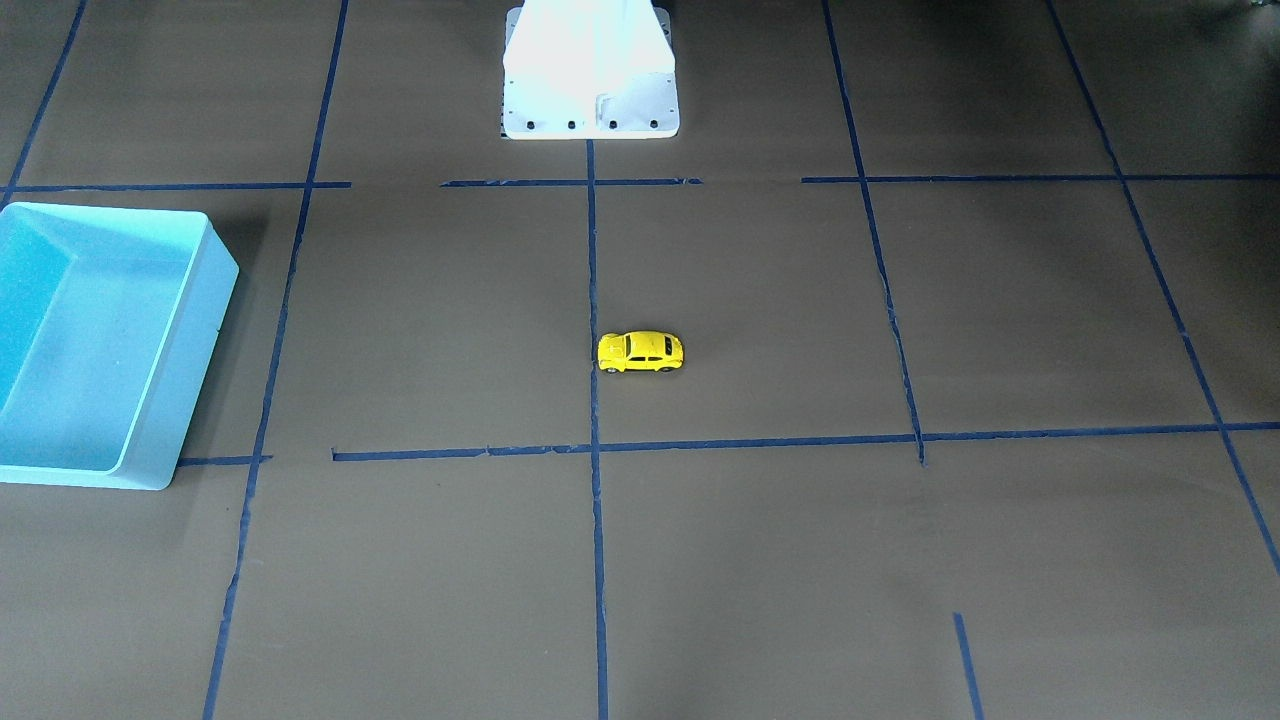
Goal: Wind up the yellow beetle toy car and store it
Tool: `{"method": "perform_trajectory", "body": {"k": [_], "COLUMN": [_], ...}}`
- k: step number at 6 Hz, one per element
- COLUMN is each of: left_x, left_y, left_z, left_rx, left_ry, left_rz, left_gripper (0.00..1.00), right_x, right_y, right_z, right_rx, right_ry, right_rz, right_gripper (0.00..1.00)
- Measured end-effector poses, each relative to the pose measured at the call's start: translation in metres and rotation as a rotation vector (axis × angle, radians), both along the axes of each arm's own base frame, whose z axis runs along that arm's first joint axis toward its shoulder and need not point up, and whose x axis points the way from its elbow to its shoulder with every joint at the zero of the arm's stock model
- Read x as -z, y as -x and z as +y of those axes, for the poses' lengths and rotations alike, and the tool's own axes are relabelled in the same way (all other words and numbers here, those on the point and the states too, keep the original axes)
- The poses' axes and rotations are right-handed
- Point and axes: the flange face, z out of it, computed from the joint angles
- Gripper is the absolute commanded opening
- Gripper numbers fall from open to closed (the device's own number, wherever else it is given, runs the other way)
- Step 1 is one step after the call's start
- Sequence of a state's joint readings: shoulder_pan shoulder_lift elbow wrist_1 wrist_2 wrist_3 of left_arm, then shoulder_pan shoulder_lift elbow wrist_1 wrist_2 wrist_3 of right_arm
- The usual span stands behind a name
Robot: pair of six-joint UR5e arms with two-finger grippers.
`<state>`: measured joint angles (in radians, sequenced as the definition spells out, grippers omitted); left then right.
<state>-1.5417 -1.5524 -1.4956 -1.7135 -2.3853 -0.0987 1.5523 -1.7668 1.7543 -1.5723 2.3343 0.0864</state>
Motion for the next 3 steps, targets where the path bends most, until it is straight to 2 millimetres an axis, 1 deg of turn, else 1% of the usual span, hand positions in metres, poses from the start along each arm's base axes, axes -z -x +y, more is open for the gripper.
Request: {"method": "perform_trajectory", "body": {"k": [1,3], "left_x": [0.000,0.003], "left_y": [0.000,0.000], "left_z": [0.000,-0.001], "left_rx": [0.000,0.000], "left_ry": [0.001,-0.004], "left_rz": [-0.001,0.000], "left_gripper": [1.00,1.00], "right_x": [0.002,0.015], "right_y": [0.000,0.001], "right_z": [-0.002,-0.021], "right_rx": [-0.001,-0.001], "right_ry": [-0.004,-0.037], "right_rz": [0.003,0.004], "right_gripper": [1.00,1.00]}}
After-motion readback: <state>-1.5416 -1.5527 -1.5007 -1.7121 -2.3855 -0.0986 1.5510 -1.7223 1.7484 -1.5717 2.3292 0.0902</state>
